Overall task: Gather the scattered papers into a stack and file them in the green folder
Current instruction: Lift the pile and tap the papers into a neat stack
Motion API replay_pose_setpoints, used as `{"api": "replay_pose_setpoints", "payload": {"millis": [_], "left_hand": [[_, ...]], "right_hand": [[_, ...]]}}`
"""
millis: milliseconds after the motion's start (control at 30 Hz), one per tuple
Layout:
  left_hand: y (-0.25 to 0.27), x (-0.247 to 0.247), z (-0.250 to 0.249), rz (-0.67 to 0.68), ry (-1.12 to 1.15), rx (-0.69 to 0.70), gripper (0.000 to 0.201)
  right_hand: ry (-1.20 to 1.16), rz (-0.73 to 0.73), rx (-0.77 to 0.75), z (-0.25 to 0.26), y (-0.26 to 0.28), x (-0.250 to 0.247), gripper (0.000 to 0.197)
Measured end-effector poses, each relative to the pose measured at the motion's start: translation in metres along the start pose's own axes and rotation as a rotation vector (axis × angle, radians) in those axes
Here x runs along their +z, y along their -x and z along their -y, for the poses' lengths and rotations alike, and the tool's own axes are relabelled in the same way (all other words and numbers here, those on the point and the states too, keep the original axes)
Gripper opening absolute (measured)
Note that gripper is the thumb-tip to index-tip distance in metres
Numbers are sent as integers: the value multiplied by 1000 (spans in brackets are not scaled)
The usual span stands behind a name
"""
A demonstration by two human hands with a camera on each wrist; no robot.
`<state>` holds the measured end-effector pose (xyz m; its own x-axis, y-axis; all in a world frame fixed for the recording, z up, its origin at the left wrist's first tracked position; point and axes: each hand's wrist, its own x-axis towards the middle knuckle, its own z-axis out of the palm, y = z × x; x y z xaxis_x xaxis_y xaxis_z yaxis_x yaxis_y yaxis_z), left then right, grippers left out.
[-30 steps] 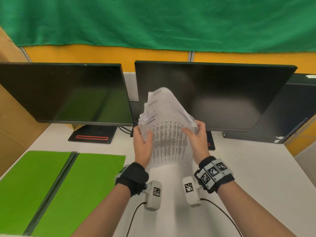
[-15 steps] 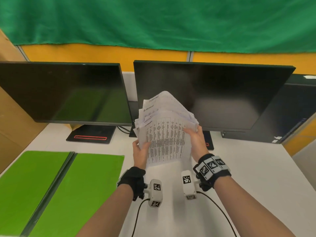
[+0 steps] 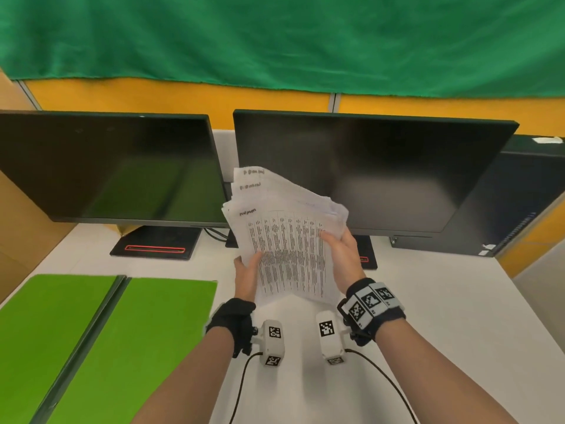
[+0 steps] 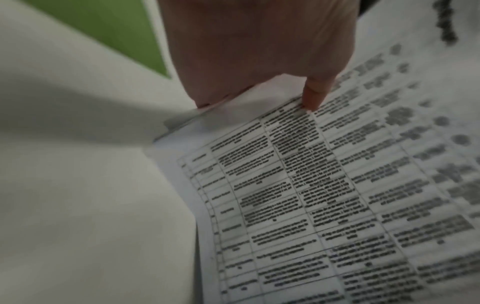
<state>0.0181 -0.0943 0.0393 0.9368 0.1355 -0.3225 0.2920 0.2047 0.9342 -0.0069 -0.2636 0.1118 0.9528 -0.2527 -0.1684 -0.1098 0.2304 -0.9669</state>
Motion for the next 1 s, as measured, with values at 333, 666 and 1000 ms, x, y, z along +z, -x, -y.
{"api": "replay_pose_setpoints", "payload": {"millis": [333, 666, 1000], "left_hand": [[6, 7, -1, 22, -149, 178, 30], [7, 2, -3, -14, -178, 403, 38], [-6, -10, -5, 7, -333, 356, 35]], "right_hand": [[133, -47, 45, -5, 3, -5, 25], [55, -84, -119, 20, 8, -8, 43], [305, -69, -172, 34, 1, -15, 42]]}}
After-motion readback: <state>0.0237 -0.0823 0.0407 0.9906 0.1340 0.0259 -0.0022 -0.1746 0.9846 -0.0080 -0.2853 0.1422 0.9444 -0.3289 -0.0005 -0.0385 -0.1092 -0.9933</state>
